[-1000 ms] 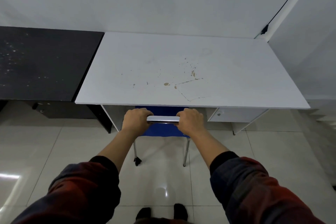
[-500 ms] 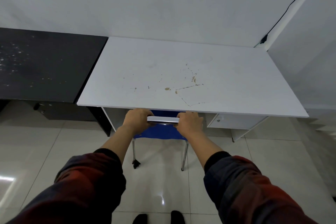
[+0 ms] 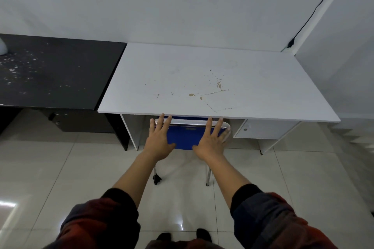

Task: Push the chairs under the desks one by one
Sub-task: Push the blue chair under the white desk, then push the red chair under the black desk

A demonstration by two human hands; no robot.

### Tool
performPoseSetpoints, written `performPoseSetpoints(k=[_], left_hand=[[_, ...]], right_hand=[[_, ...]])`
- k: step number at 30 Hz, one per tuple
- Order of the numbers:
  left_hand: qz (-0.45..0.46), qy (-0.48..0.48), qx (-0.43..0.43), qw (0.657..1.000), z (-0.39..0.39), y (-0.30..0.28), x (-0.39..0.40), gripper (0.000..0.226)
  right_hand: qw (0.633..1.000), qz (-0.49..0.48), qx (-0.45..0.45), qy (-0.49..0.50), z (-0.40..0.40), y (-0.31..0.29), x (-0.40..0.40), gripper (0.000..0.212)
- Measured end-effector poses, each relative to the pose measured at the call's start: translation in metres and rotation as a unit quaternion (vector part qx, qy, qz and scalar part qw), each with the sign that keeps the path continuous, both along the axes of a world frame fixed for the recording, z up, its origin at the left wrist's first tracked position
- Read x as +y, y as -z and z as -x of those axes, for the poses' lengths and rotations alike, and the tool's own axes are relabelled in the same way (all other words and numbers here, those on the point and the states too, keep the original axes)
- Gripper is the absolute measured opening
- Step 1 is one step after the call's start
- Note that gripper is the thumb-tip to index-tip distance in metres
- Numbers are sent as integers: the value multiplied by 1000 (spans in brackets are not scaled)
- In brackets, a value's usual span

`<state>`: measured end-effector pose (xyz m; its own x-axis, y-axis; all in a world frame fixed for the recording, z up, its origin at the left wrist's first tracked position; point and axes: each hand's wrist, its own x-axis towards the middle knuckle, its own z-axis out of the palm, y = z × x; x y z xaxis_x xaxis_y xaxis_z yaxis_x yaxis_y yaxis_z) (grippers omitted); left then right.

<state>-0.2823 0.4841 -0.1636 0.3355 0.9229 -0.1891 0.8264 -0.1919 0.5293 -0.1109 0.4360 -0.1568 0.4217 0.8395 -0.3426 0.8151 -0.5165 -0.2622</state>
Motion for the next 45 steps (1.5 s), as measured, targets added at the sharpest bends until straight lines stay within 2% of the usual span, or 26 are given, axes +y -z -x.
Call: performPoseSetpoints(k=[3,5,7,9,10,11,14,21,25,32,35,40,42,45], left_hand=[[15,3,-27,1000,8,-8,-1,95],[16,5,-59,998,15,-13,-7,90],[59,-15,-134,989,17,-18,-14,74],[146,-52,-230,961,26,-19,-27,52],[175,-58,-255,949,31,-17,-35,44],[182,-52,-249,950,36,-13,-42,41],[186,-63,-247,949,51,-9,-68,38],[205,-99,-258,939,103,-24,-109,35],[177,-127,-265,939,137,-42,-139,37],[112,-163,-251,948,174,-64,-223,37],[92,-151,-252,952,174,-70,-276,36],[128,-105,-231,959,205,-69,-376,26],[120,-117,-217,962,229,-69,-406,26],[93,-155,-200,963,256,-75,-428,28]], right_hand=[[995,-24,92,9,12,-11,-8,119],[987,-51,153,28,16,-25,-15,108],[965,-67,240,77,13,-36,-20,84],[913,-56,375,151,21,-44,-32,45],[886,-39,428,175,28,-45,-40,33],[873,-30,451,180,36,-45,-48,27],[882,-29,439,170,58,-33,-73,25],[868,-12,447,214,94,-29,-113,14],[876,-26,451,171,123,-40,-125,21],[874,-44,474,98,167,-55,-186,12],[864,-53,485,121,165,-48,-236,12],[829,-65,494,253,194,-18,-315,6],[824,-62,505,249,216,-20,-336,6],[831,-51,521,187,242,-32,-353,9]])
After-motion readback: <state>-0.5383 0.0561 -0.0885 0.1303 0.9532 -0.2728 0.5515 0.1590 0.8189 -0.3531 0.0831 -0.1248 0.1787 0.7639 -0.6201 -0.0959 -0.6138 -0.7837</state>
